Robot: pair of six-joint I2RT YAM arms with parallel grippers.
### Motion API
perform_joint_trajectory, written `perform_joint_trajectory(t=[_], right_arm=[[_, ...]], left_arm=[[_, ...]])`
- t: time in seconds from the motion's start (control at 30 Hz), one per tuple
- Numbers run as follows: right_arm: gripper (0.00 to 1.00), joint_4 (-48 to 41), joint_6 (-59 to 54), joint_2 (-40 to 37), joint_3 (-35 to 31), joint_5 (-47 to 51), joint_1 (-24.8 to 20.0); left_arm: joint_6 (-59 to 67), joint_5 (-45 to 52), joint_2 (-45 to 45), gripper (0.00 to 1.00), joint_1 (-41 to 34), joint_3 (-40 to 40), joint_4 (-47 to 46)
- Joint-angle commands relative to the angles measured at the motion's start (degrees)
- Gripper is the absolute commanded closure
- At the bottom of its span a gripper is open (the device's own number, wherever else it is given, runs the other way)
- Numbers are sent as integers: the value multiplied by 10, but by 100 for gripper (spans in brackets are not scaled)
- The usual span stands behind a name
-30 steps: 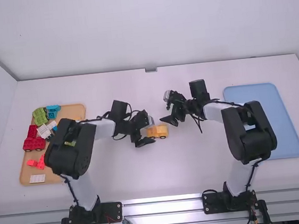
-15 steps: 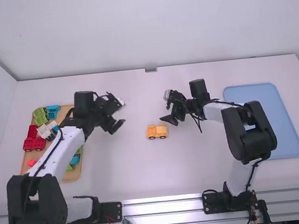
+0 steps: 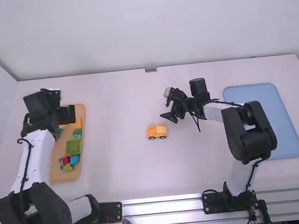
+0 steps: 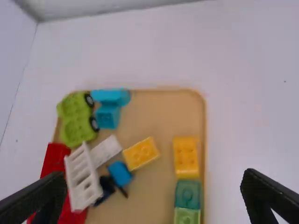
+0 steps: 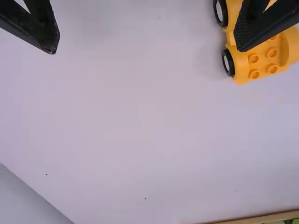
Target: Assemble lego blocks to make yellow taxi
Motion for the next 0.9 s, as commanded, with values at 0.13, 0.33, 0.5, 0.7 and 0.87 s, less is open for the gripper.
perform_joint_trajectory(t=[0.13,0.33,0.5,0.7,0.87], right_arm=[[1,14,3,-14,11,-3,-2],[1,35,53,-14,10,0,-1],[1,33,62,-14,11,-1,-3],[1,33,92,-14,10,0,-3],[1,35,108,-14,11,-1,-3]], left_arm=[[95,30,109,1,33,223,-185],[252,23,290,1,30,459,-433],[411,-6,395,1,31,541,-511],[563,-24,474,11,31,546,-478],[608,-15,504,19,42,542,-472]])
